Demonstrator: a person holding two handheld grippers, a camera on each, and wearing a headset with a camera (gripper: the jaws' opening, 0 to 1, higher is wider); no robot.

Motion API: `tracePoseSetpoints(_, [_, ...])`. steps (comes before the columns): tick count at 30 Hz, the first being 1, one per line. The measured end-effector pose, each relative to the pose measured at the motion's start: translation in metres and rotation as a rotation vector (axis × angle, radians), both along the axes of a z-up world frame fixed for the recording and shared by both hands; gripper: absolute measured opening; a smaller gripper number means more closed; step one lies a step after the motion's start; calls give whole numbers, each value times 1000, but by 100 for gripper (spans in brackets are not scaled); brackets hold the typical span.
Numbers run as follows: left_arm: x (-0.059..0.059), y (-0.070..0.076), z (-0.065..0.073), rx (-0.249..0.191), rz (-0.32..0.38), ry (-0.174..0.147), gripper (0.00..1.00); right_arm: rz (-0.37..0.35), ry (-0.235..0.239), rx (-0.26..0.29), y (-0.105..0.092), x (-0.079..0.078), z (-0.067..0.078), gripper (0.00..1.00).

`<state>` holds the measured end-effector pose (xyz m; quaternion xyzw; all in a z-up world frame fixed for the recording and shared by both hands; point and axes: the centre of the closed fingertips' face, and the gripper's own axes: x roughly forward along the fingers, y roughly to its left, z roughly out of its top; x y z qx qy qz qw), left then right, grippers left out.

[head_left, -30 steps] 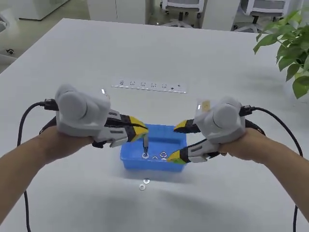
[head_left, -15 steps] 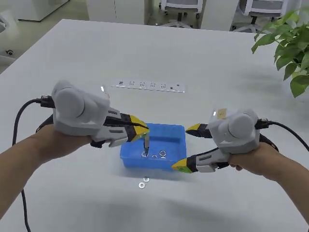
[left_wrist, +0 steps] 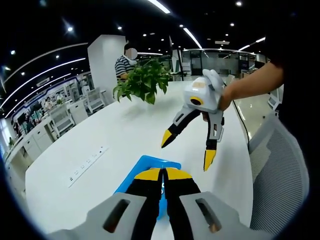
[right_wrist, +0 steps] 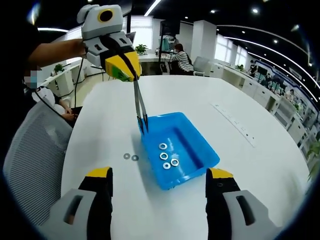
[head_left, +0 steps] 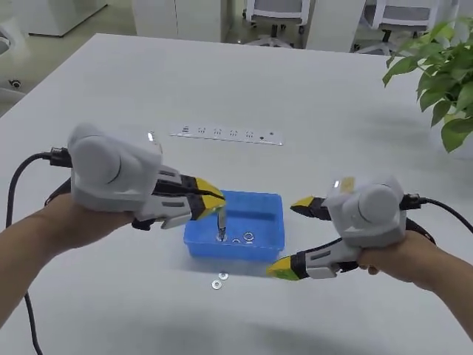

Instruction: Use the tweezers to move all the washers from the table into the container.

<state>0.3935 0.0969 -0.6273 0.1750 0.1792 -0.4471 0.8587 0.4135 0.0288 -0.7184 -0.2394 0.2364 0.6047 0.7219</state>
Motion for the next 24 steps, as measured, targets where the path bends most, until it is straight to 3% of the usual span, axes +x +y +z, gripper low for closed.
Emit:
tracePoseSetpoints(6, [-4, 4, 4, -2, 6, -7, 5, -24, 17, 8, -2, -1, 1, 85])
tracePoseSetpoints(15, [-18, -1, -8, -4, -18, 17, 5, -42, 39, 23, -4, -9, 1, 99])
tracePoseSetpoints(24, [-27, -5, -22, -2, -35, 42, 5, -47, 43, 13, -7, -12, -1, 100])
